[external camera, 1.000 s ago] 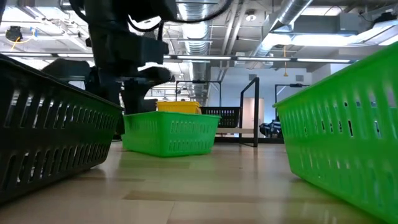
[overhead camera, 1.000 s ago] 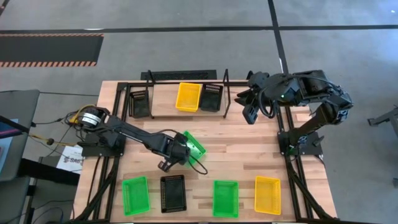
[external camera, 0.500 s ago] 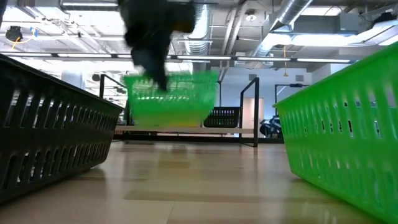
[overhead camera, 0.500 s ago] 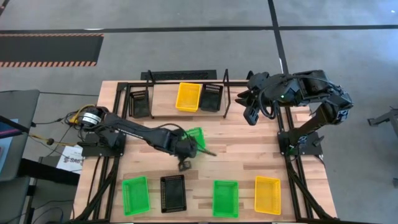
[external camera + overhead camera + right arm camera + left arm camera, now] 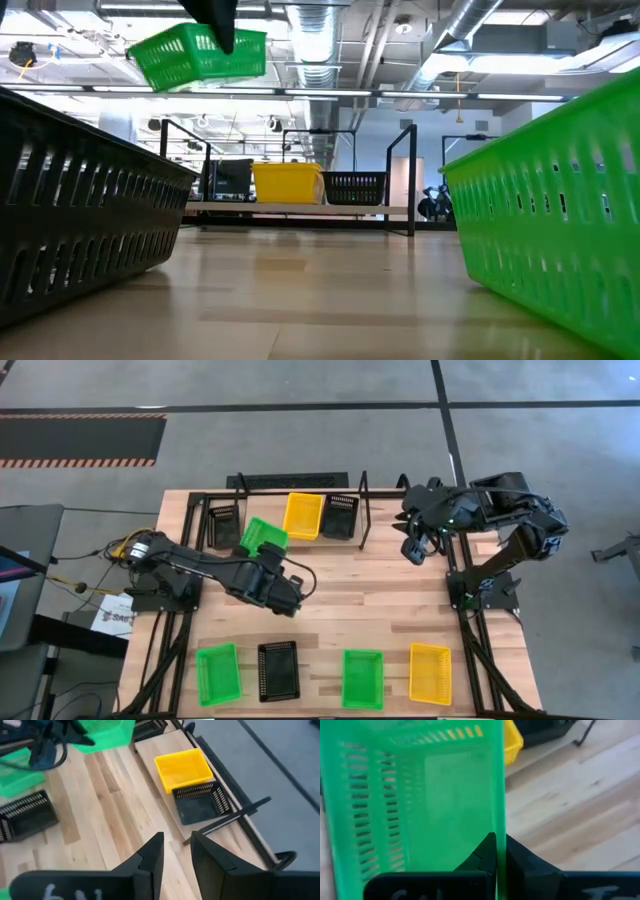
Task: Stack baskets on shelf by color
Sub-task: Put the top right green bin on the shelf
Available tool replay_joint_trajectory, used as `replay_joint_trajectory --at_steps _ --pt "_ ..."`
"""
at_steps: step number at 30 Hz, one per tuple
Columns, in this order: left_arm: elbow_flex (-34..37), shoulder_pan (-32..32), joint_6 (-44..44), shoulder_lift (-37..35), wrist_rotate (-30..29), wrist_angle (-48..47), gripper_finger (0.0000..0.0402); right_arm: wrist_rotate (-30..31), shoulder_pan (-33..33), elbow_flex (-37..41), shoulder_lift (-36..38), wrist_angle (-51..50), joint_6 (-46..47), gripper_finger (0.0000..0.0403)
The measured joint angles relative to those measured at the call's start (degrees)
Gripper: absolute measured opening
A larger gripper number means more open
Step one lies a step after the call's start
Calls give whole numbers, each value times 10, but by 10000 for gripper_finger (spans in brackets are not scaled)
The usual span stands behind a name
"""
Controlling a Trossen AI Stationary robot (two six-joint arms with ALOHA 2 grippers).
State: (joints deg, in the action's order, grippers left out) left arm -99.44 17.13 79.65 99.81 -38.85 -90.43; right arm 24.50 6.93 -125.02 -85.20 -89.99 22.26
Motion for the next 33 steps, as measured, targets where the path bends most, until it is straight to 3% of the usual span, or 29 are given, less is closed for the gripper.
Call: replay_joint_trajectory --at_steps 11,15,22,33 --pt "46 -34 37 -40 -1 9 0 14 -46 -5 15 0 -18 66" --pt "46 -75 -36 -37 21 39 0 20 -56 -5 18 0 -28 13" --pt "46 -148 -198 -38 39 132 0 64 -80 -5 31 0 -37 4" --pt "46 -234 -245 -38 58 133 0 130 -119 -4 122 0 -22 2"
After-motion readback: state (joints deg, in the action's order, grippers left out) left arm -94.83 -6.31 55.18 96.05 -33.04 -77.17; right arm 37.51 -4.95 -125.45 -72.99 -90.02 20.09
